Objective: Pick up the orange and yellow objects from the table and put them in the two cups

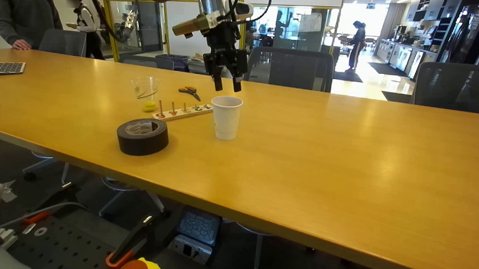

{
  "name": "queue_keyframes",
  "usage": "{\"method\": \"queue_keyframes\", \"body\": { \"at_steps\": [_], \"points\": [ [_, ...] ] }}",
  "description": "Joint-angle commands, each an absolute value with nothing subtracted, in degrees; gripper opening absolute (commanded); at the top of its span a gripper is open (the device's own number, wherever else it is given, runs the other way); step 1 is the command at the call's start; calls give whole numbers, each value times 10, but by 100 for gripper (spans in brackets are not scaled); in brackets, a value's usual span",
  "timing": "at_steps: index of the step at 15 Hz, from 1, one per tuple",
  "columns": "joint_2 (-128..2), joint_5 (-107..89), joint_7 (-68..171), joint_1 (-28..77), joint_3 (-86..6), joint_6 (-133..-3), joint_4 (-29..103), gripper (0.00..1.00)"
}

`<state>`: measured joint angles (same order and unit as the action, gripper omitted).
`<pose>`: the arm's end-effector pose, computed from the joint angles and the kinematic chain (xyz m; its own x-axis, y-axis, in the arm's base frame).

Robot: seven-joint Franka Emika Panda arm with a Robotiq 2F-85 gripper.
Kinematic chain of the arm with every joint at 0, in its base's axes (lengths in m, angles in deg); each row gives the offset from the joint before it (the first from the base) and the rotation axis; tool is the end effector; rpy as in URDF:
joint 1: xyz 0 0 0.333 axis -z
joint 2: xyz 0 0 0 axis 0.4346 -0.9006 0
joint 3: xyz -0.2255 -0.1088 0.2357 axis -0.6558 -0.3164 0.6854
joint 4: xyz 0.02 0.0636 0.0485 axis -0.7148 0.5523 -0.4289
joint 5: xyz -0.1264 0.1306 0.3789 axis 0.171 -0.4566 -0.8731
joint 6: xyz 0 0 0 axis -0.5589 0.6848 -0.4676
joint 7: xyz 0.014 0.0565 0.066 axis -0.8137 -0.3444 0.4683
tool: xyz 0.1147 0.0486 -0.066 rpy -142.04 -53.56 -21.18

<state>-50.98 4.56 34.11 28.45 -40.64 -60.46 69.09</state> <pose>0.5598 -0.0876 0.3346 0.9448 -0.3246 0.0446 -0.3260 -0.9177 0.2270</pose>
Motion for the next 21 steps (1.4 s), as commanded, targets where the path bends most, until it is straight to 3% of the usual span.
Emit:
{"method": "queue_keyframes", "body": {
  "at_steps": [1, 5, 13, 21],
  "points": [
    [-494, 33, 359, 283, -404, -594, 693, 100],
    [-445, 32, 403, 276, -393, -569, 725, 100],
    [-209, 5, 491, 262, -364, -496, 850, 100],
    [-47, -30, 709, 236, -406, -403, 898, 100]
  ]
}}
